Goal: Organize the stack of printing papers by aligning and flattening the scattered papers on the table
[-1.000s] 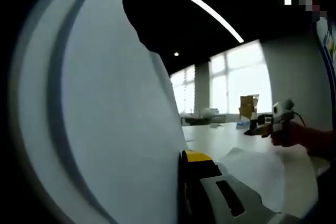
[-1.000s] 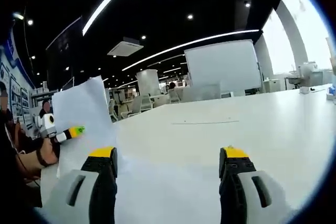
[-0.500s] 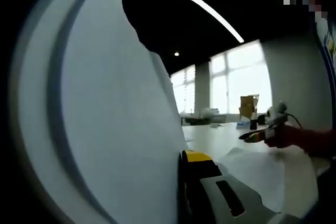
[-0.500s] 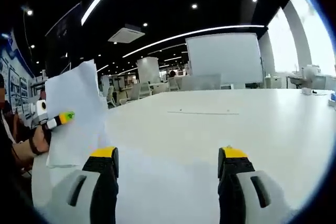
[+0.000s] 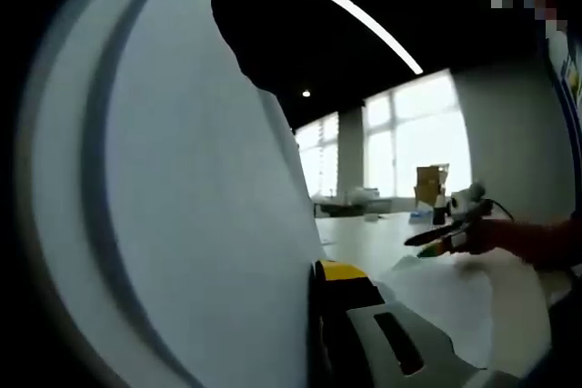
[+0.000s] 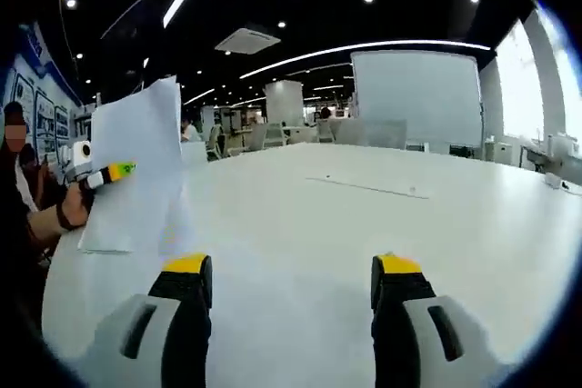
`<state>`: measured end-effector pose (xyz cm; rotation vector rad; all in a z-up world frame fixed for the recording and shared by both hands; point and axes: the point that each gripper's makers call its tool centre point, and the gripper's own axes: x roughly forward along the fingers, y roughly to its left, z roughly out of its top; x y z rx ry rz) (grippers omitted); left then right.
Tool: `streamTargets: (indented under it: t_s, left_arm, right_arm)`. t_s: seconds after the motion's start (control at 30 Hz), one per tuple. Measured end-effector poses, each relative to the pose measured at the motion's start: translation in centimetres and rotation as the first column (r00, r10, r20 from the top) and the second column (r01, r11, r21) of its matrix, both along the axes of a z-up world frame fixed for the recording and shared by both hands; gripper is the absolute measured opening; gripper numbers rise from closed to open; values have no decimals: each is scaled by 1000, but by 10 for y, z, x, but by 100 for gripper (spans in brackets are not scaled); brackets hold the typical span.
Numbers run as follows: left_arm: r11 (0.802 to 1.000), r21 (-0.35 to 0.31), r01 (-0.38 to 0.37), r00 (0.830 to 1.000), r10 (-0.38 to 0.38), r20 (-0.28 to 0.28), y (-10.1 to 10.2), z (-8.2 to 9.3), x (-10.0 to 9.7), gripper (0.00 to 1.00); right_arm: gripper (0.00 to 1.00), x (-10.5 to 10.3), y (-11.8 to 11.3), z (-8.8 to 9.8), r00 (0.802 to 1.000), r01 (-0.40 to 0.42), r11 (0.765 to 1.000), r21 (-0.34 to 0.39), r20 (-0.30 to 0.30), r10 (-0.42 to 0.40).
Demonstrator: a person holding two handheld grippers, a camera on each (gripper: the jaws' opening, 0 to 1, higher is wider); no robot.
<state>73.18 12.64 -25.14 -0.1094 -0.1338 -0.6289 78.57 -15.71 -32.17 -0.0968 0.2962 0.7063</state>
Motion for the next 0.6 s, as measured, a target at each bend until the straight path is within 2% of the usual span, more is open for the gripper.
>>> streamTargets:
  t_s: [0.27, 0.6]
  left_arm:
    - [1000, -4, -1, 1000, 1, 1, 1, 1, 0, 9]
    - [1000, -5, 1, 1000, -1, 1, 0, 1, -1, 8]
  right_arm:
    - [67, 4, -5, -12, 1000, 18, 1000, 4, -23, -18]
    - [63, 4, -10, -26, 999, 18, 997, -77, -27, -21]
